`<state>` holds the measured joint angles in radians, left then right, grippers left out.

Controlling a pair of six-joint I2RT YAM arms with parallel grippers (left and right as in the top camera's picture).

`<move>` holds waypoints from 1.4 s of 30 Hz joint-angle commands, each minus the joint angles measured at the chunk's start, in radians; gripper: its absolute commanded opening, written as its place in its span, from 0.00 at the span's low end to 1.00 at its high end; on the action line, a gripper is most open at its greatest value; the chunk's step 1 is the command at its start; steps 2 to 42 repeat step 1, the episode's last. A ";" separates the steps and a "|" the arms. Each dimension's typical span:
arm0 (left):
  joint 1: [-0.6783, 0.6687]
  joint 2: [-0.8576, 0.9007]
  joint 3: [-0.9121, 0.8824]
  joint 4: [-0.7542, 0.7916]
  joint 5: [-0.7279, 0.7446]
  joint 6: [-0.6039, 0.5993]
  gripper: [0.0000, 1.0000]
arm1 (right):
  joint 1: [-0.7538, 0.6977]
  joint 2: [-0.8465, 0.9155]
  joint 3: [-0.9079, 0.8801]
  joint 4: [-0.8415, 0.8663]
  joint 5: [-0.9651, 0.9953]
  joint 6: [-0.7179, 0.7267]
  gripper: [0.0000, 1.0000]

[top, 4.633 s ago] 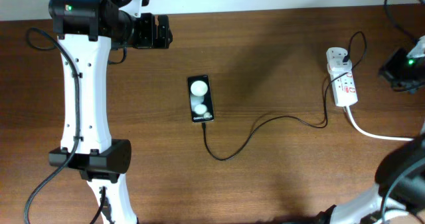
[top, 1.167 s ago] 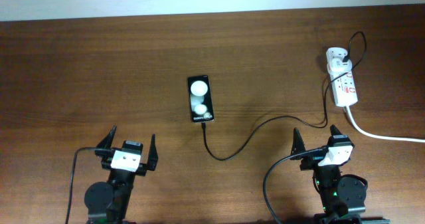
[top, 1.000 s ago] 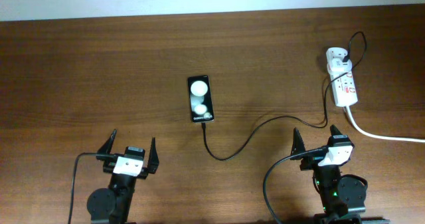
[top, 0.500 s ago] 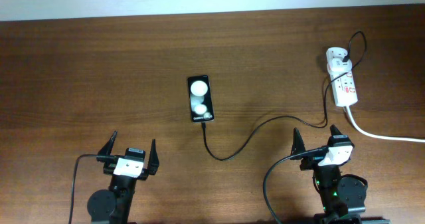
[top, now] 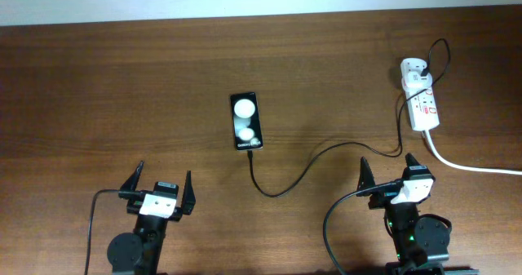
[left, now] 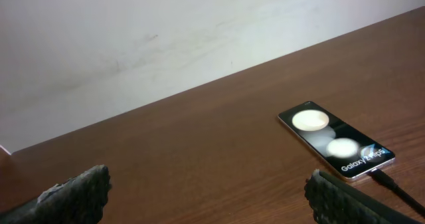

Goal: Plug charger to phone and switch on socket

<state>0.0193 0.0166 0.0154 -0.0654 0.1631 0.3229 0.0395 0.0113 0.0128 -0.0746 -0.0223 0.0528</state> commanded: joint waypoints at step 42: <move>0.003 -0.011 -0.006 -0.003 -0.011 0.015 0.99 | 0.004 -0.008 -0.007 -0.003 0.008 0.003 0.99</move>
